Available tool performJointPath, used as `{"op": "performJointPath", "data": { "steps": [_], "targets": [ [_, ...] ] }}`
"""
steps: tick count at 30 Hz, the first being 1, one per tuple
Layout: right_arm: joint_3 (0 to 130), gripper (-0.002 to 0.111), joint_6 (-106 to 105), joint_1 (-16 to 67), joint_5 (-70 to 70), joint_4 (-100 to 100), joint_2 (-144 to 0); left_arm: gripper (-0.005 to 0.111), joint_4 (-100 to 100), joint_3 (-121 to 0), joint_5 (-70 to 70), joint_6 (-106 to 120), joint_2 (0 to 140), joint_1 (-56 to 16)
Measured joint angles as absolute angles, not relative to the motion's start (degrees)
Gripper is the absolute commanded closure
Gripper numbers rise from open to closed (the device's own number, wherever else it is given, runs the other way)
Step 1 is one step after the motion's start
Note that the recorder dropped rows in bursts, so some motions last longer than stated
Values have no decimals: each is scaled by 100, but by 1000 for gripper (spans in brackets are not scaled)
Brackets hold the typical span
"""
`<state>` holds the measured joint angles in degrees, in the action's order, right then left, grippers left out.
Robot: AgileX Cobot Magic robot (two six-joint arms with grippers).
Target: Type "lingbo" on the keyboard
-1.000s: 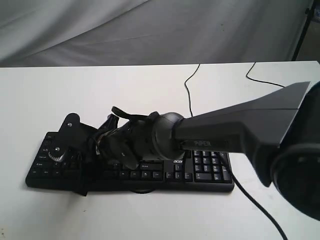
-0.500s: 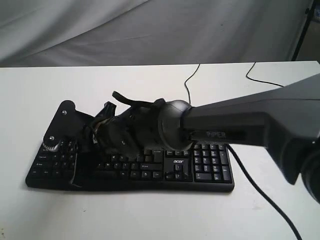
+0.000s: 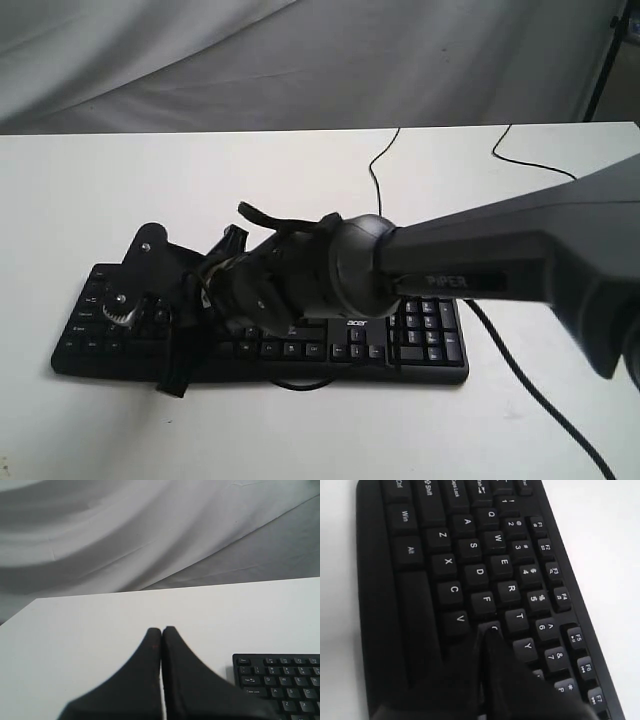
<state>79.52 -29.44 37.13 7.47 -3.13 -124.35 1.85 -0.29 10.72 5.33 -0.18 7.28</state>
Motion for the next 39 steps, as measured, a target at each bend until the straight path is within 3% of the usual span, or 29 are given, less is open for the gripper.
{"op": "performJointPath", "data": {
  "steps": [39],
  "targets": [
    [7942,108,-2963,3767,562,-469,-12572,106,185,-29,1072,533,-18,728]
  ]
}}
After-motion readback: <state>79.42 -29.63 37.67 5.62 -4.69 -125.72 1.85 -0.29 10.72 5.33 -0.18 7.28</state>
